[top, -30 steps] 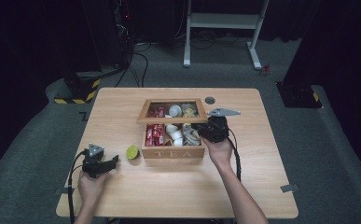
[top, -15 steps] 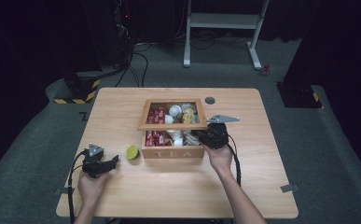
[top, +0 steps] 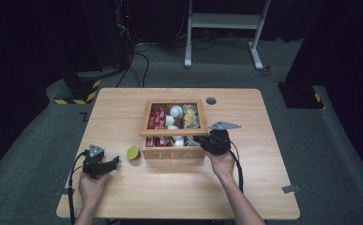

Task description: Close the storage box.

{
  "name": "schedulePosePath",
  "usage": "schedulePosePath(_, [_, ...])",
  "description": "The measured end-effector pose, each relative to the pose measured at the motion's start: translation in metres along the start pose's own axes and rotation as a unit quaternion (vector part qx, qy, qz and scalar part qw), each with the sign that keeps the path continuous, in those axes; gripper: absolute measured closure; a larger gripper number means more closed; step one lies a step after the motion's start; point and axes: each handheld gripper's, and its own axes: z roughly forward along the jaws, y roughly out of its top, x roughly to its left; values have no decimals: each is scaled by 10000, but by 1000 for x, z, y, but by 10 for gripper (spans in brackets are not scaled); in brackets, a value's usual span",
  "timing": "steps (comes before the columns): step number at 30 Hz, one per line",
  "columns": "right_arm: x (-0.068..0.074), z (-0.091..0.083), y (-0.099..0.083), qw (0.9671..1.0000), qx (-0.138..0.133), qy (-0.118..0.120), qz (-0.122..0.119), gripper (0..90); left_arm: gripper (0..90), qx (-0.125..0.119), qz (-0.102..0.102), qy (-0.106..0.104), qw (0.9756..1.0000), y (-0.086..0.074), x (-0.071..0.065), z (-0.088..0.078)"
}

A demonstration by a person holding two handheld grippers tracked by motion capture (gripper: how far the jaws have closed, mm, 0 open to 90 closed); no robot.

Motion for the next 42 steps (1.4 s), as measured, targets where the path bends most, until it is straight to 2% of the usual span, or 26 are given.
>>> schedulePosePath(2, [1, 0, -3, 10000, 7, 2, 54, 857, 301, -2, 5, 1, 10000, 0, 0, 0])
schedulePosePath(9, [3, 0, -11, 10000, 60, -34, -37, 852, 300, 0, 0, -2, 10000, 0, 0, 0])
schedulePosePath(16, [5, 1, -18, 9999, 125, -9, 56, 853, 301, 5, 0, -3, 10000, 0, 0, 0])
schedulePosePath(29, [9, 3, -28, 9997, 224, -40, -17, 858, 305, -17, -30, 14, 10000, 0, 0, 0])
schedulePosePath(42, [13, 6, -38, 9992, 387, 56, -43, 862, 305, -15, -27, 16, 10000, 0, 0, 0])
